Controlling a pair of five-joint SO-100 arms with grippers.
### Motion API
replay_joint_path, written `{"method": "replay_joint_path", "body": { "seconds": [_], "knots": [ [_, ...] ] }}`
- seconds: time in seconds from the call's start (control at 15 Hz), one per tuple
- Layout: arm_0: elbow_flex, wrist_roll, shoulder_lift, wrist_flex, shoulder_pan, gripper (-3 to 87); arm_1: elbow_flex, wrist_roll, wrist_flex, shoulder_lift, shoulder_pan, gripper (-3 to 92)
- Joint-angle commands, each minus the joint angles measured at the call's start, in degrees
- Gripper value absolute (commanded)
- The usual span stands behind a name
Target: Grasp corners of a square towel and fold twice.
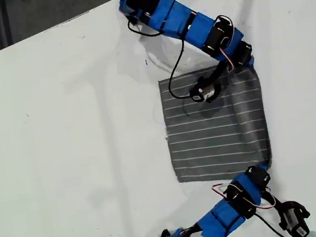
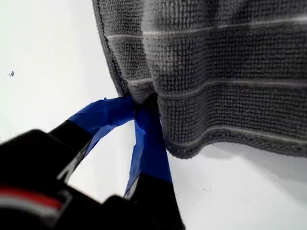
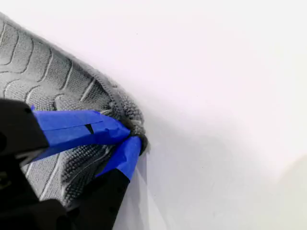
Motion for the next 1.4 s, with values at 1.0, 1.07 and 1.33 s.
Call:
{"method": "replay_joint_path", "body": {
  "seconds": [1.0, 1.07, 1.33],
  "knots": [
    [-7.2, 11.6, 21.3, 14.0, -3.6, -0.1, -8.8, -3.9, 22.6, 20.7, 2.7, -0.1],
    [-6.9, 12.3, 22.6, 15.4, -4.4, -0.1, -8.5, -4.0, 24.1, 22.1, 3.9, -0.1],
    [-4.8, 15.0, 27.0, 22.3, -9.5, -0.1, -2.3, -3.8, 27.0, 28.3, 9.0, -0.1]
  ]
}}
